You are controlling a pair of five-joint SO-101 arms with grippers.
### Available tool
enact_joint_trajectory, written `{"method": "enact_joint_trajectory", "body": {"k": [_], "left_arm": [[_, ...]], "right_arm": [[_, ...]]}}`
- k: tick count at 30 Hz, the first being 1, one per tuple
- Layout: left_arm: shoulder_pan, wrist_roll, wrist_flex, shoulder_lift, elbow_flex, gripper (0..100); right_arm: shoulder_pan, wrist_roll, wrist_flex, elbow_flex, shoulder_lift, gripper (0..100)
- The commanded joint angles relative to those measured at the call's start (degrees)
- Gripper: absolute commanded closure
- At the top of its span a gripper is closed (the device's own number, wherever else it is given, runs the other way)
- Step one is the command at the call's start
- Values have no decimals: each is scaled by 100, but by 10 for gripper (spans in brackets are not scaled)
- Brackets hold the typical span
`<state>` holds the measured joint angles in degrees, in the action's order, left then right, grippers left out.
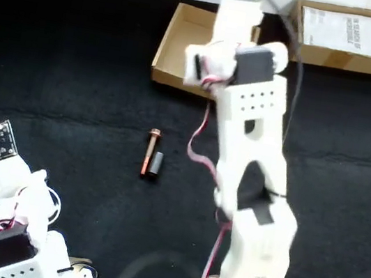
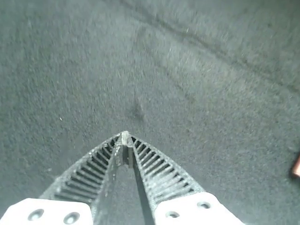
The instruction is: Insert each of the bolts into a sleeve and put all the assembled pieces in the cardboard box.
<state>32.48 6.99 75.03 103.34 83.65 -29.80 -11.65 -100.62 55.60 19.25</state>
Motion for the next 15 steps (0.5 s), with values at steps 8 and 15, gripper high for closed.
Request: {"method": "enact_joint_trajectory", "body": {"k": [8,15], "left_arm": [[66,-44,-501,48,1086,990],[66,-44,-607,48,1174,990]], "right_arm": [[-716,-976,866,-4075,-1824,839],[-752,-1398,2774,-5930,-1824,839]]}}
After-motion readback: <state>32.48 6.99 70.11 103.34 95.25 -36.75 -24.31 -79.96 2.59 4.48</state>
